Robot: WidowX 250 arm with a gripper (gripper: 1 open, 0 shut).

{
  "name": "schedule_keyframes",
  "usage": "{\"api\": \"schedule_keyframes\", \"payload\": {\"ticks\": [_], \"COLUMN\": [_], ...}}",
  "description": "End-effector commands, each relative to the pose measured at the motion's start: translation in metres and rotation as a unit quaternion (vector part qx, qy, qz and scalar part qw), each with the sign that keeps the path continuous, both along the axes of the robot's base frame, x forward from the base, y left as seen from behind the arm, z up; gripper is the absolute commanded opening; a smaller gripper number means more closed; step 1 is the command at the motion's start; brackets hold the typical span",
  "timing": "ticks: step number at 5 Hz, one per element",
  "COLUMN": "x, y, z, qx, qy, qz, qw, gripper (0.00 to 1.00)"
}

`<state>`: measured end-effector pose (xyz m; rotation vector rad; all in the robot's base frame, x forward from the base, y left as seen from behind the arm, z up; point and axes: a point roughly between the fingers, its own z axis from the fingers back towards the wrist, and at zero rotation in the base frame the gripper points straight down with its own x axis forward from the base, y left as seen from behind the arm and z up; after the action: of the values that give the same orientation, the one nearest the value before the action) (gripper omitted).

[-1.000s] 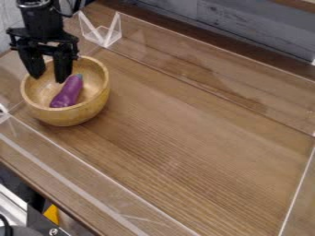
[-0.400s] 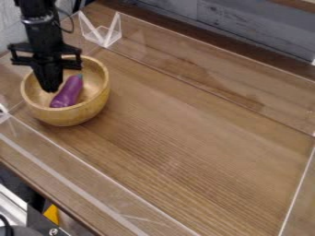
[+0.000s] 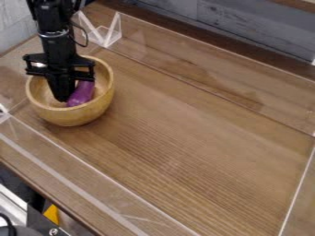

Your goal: Remove the purple eggplant from inside the brown bowl and put it on the table

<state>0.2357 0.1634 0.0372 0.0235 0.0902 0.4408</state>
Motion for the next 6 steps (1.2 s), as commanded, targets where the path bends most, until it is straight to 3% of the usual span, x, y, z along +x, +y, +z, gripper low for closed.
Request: {"api": "schedule_keyframes", "payload": {"ticks": [1, 2, 4, 5, 6], "x": [0.009, 0.007, 0.024, 0.028, 0.023], "y": [0.007, 0.012, 0.003, 0.004, 0.016], "z": [0.013, 0.008, 0.080, 0.112, 0.110], "qx": [0.018, 0.020, 0.004, -0.007, -0.005], "qy": [-0.019, -0.018, -0.088, -0.107, -0.104], "qz": [-0.004, -0.016, 0.012, 0.024, 0.040], "qw": [0.9997, 0.9995, 0.9961, 0.9940, 0.9938], "gripper": [0.00, 0.00, 0.00, 0.00, 1.00]}}
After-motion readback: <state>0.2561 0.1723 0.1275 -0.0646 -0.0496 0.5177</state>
